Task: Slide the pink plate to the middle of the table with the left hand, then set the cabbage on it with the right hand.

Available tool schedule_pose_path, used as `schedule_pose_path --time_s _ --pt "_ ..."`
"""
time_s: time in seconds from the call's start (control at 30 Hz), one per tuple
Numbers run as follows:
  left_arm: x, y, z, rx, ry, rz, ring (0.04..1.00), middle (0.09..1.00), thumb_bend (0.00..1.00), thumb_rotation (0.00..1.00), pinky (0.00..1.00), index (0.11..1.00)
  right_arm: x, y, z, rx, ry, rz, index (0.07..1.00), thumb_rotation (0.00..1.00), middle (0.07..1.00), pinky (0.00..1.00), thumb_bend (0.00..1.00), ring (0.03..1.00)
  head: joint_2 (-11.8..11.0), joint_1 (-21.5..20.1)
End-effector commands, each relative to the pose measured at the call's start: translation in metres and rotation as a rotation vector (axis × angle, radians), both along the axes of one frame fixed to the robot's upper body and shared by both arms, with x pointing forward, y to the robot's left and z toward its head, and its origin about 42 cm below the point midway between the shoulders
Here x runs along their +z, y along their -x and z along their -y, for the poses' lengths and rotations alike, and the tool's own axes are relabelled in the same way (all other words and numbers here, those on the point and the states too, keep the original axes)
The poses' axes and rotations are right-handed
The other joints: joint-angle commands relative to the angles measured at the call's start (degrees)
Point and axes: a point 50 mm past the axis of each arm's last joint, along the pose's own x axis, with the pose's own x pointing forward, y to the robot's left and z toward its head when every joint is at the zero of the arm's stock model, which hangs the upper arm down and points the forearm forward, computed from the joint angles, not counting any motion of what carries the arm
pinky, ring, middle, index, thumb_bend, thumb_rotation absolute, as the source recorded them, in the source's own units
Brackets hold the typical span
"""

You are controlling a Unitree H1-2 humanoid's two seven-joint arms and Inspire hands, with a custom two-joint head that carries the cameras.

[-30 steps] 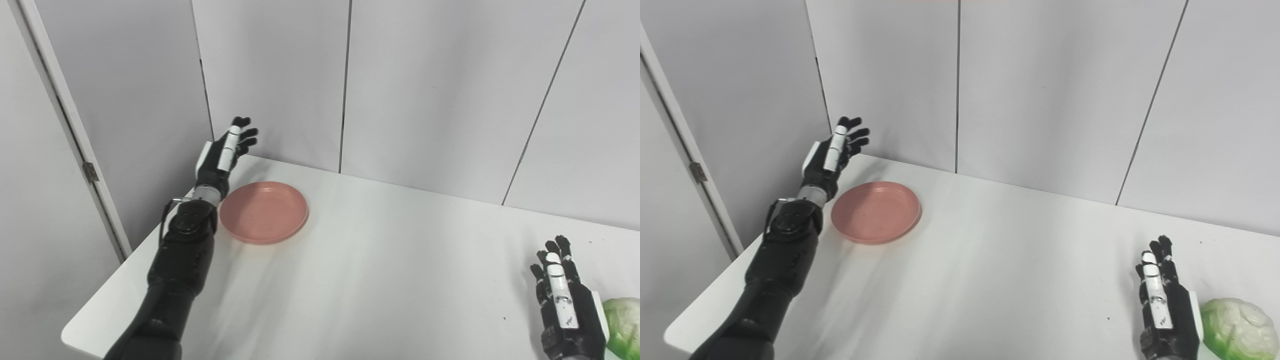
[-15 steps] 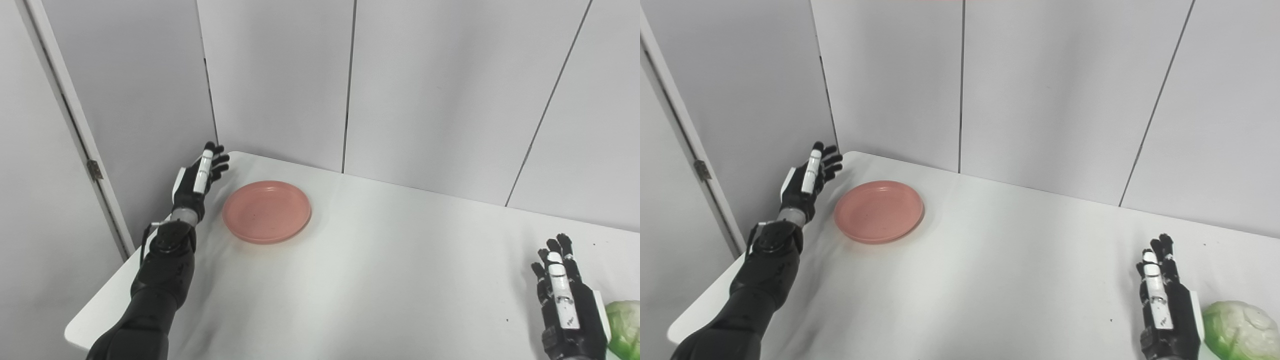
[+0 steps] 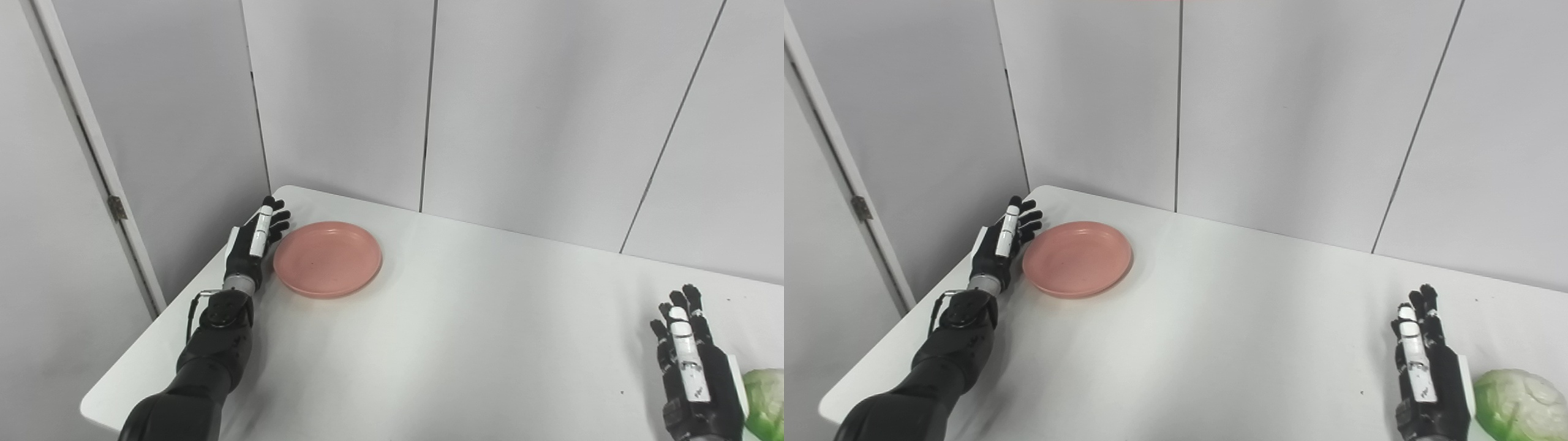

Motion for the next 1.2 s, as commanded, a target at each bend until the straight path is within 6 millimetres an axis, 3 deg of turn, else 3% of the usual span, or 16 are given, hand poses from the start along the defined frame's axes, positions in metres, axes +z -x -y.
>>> schedule_pose_path --time_s 0.0,0.27,0.47,0.83,1.0,1.03,1.17 --pt "0.023 -0.018 0.010 -0.041 -0.009 0.071 0.823 0.810 0.76 1.00 0.87 0.795 0.021 -0.005 -0.005 0.011 0.000 0.069 1.000 0.69 1.000 1.00 0.48 1.000 0.02 0.03" --pt "0.021 -0.028 0.039 -0.087 0.051 0.100 0.829 0.804 0.77 1.00 0.90 0.781 0.022 -0.005 -0.005 0.006 -0.002 0.072 1.000 0.68 1.000 1.00 0.47 1.000 0.26 -0.11" --pt "0.024 -0.035 0.065 -0.133 0.116 0.120 0.828 0.801 0.77 1.00 0.86 0.774 0.026 -0.007 -0.001 0.005 0.030 0.085 1.000 0.69 1.000 1.00 0.49 1.000 0.92 -0.71" --pt "0.034 -0.049 0.132 -0.318 0.157 0.143 0.826 0.796 0.81 1.00 0.90 0.786 0.050 -0.009 0.010 -0.013 0.089 0.182 1.000 0.74 1.000 1.00 0.56 1.000 2.61 -4.18" --pt "0.037 -0.051 0.174 -0.387 0.175 0.130 0.830 0.798 0.78 1.00 0.90 0.801 0.063 -0.009 0.014 -0.047 0.110 0.232 1.000 0.73 1.000 1.00 0.66 0.999 5.23 -10.46" --pt "0.038 -0.051 0.181 -0.404 0.175 0.130 0.836 0.805 0.77 1.00 0.91 0.810 0.068 -0.009 0.014 -0.053 0.114 0.249 1.000 0.73 1.000 1.00 0.66 0.997 5.39 -10.88" --pt "0.039 -0.050 0.210 -0.473 0.186 0.129 0.847 0.817 0.76 1.00 0.94 0.808 0.104 -0.003 0.017 -0.068 0.203 0.309 1.000 0.65 1.000 1.00 0.61 0.998 7.08 -19.10"
